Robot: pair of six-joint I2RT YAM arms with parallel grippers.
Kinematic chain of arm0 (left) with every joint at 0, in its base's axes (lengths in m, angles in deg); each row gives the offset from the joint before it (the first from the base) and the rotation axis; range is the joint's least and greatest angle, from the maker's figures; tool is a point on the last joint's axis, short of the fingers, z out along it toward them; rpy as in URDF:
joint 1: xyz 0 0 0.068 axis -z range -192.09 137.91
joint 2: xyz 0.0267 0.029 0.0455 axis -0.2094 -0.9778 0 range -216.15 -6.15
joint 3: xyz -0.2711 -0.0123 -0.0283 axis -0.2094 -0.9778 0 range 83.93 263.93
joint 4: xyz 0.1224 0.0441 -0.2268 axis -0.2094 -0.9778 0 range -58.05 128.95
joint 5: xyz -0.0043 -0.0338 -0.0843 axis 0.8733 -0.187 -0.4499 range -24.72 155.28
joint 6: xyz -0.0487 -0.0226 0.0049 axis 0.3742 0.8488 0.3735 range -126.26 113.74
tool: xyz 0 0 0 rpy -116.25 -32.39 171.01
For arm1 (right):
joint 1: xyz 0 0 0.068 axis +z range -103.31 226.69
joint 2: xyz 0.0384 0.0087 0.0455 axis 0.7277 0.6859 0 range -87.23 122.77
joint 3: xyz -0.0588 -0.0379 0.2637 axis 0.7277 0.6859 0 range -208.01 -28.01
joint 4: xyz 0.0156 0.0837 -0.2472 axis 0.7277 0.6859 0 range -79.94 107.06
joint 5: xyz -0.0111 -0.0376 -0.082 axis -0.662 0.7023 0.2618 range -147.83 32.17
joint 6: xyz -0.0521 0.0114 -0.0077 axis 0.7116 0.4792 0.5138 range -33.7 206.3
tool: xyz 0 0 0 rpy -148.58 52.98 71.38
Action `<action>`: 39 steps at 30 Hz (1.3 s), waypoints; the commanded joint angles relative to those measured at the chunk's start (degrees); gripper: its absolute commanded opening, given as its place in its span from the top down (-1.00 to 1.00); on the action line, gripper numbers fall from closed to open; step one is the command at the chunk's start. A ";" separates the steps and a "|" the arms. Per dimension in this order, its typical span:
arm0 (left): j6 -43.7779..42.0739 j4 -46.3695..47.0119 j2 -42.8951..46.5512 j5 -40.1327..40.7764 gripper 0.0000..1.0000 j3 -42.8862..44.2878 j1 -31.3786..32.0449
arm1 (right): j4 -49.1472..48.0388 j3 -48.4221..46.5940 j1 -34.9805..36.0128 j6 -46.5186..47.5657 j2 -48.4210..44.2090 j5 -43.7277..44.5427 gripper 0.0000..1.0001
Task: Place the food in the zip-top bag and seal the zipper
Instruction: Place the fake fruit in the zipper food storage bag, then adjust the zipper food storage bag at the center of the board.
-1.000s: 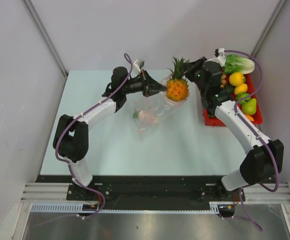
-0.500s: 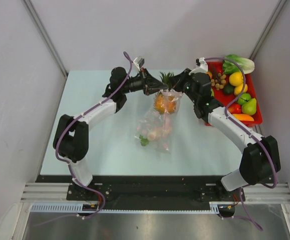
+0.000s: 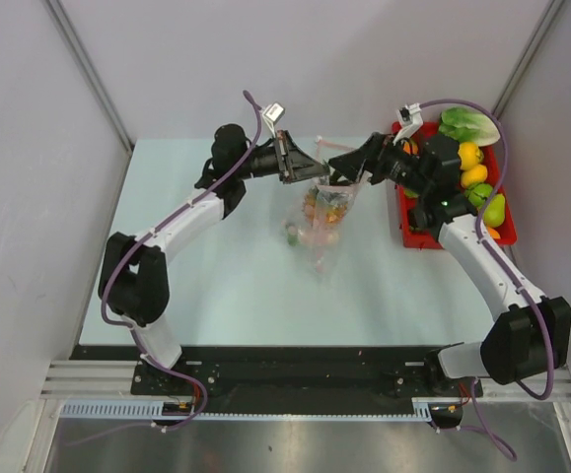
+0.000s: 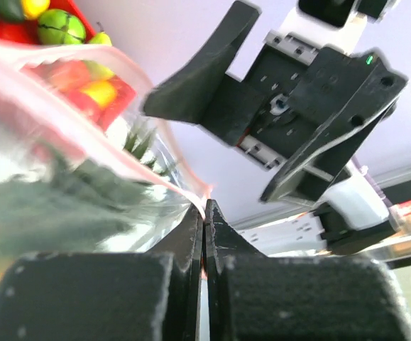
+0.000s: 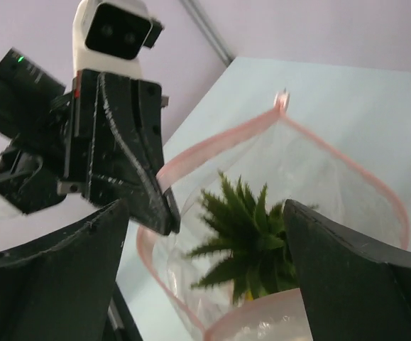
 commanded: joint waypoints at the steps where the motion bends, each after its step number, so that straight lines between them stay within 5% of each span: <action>1: -12.87 -6.65 4.49 -1.65 0.99 4.56 0.26 | 2.65 -2.02 -5.36 2.51 -3.96 -9.41 -0.84; 13: -20.17 -12.12 6.33 -2.00 0.99 4.13 0.61 | 16.97 -2.72 -7.23 15.60 0.15 -6.06 -0.53; 15: -21.84 -14.57 6.42 -1.92 0.99 4.65 0.70 | 19.52 -3.42 -6.35 16.75 1.39 -6.33 -0.26; 16: -22.54 -16.06 6.60 -1.74 0.99 4.92 0.61 | 21.10 -3.51 -5.82 17.27 1.65 -7.55 0.04; 17: -24.29 -19.55 6.77 -1.30 0.99 5.35 0.52 | 21.82 -3.78 -5.73 17.62 1.66 -7.74 0.61; 19: -27.28 -25.80 7.12 -0.08 0.99 7.55 0.35 | 22.52 -4.30 -5.64 17.28 1.04 -7.21 0.97; 23: -41.22 -42.31 10.19 9.66 0.99 12.20 0.17 | 18.93 -4.48 -5.29 14.92 -2.29 -8.00 1.00; 27: -42.94 -59.11 9.86 28.09 1.00 20.01 -1.41 | 15.68 -4.48 -2.83 13.24 -6.33 -8.88 1.00; 33: -46.80 -67.48 11.61 31.30 0.99 19.78 -3.08 | 20.49 -4.48 2.97 15.34 -5.47 -6.17 1.00; 39: -49.80 -72.33 7.57 29.47 1.00 21.88 -3.08 | 21.21 -4.39 -0.01 12.89 0.33 -3.00 1.00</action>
